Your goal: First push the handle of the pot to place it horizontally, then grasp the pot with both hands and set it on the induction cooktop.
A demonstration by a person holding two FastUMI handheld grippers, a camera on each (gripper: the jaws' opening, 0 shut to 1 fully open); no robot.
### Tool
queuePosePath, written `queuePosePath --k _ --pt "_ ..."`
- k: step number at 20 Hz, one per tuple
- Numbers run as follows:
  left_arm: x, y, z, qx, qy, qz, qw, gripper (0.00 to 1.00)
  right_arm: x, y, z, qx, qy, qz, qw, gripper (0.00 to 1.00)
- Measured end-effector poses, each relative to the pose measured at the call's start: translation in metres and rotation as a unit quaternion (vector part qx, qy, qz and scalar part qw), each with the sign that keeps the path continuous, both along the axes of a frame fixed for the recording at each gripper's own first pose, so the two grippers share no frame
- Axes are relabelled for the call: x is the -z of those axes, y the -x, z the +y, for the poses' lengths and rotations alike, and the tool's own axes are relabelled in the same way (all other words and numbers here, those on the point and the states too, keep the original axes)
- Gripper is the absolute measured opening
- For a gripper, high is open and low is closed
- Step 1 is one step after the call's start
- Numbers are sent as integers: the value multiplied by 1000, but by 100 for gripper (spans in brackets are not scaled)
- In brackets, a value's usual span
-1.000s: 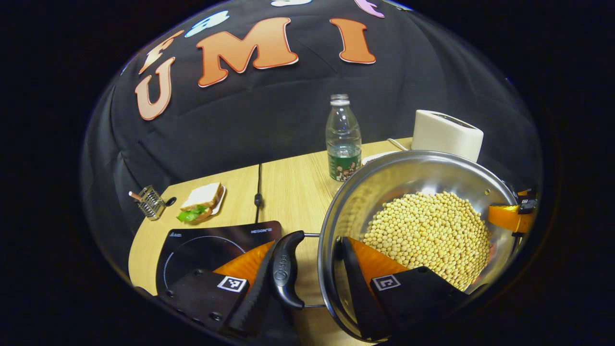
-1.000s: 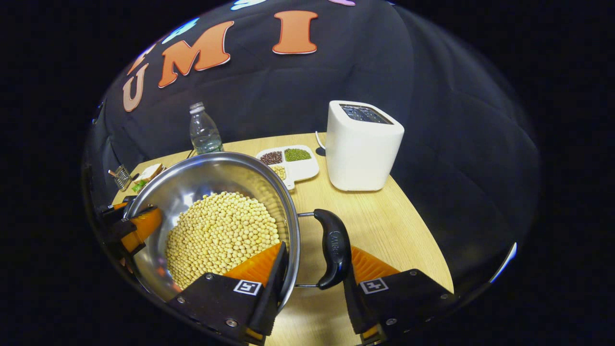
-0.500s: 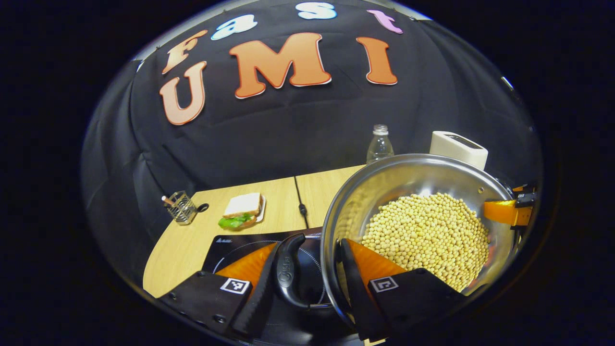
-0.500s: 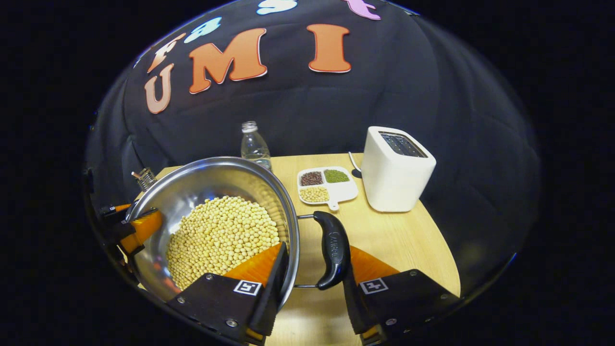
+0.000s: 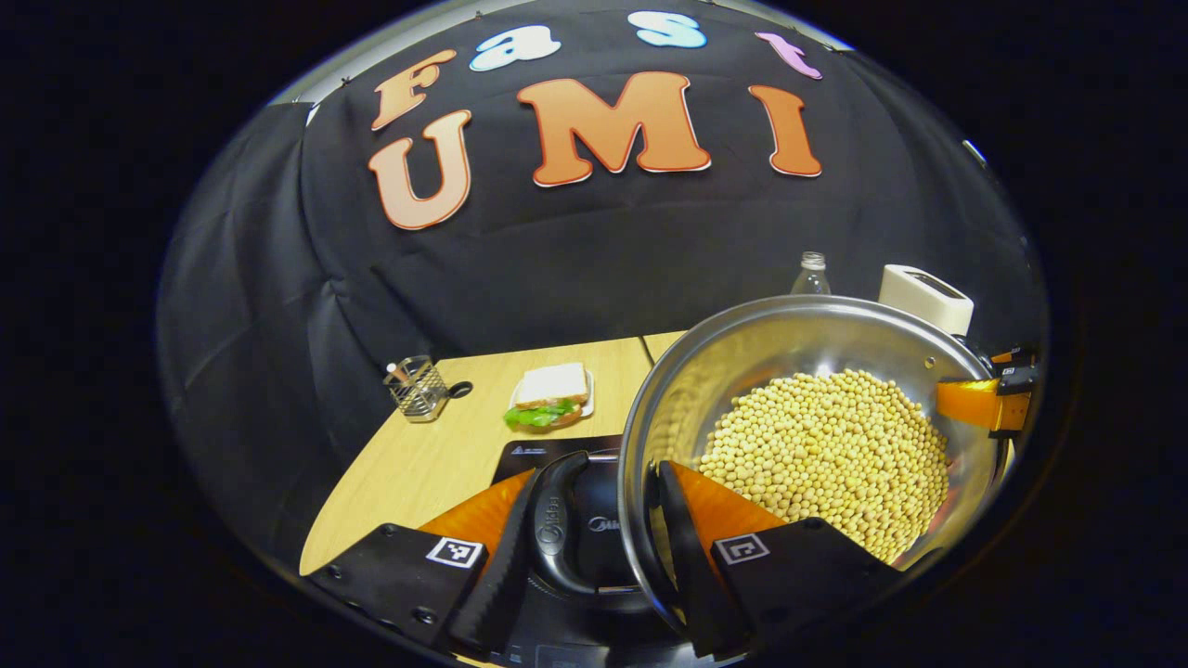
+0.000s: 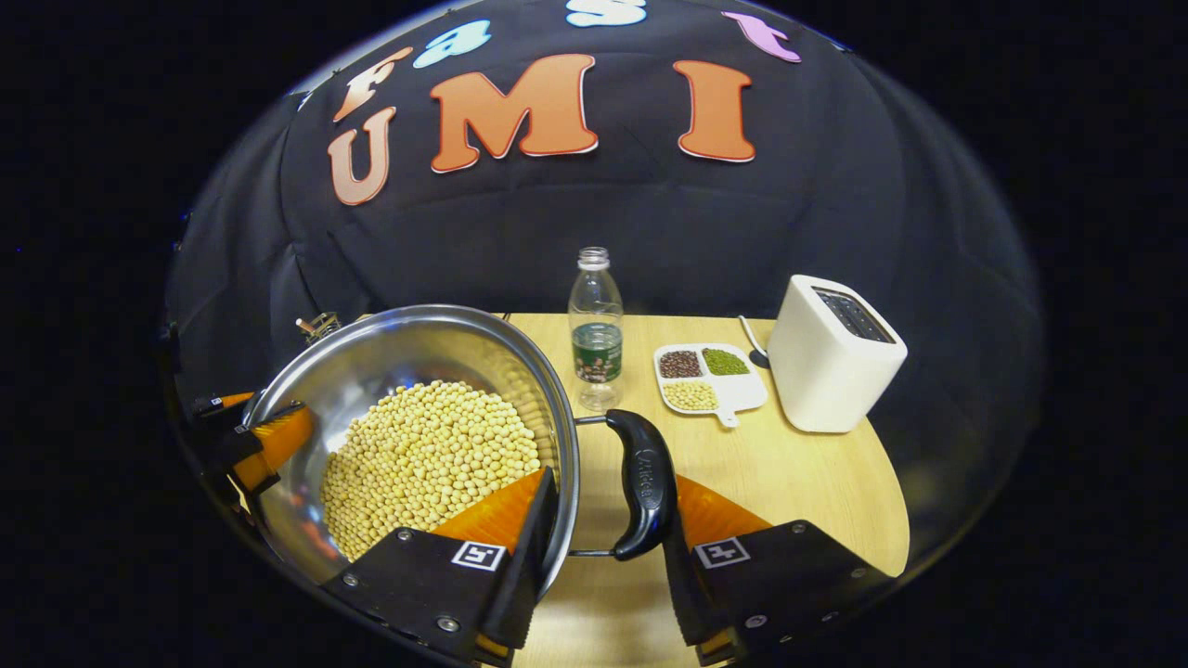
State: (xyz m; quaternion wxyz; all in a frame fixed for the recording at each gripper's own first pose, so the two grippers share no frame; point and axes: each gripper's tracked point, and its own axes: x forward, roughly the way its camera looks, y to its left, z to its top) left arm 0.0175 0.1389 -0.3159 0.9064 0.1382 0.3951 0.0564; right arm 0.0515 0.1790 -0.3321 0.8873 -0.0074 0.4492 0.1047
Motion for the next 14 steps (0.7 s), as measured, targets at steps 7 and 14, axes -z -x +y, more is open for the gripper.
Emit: queuePosePath --k 7,14 --pt "-14 8 62 -33 -18 -5 999 76 -3 -11 62 -32 -12 -10 999 59" --pt "-4 7 112 -58 -24 6 998 72 23 -11 113 -56 -15 9 998 59"
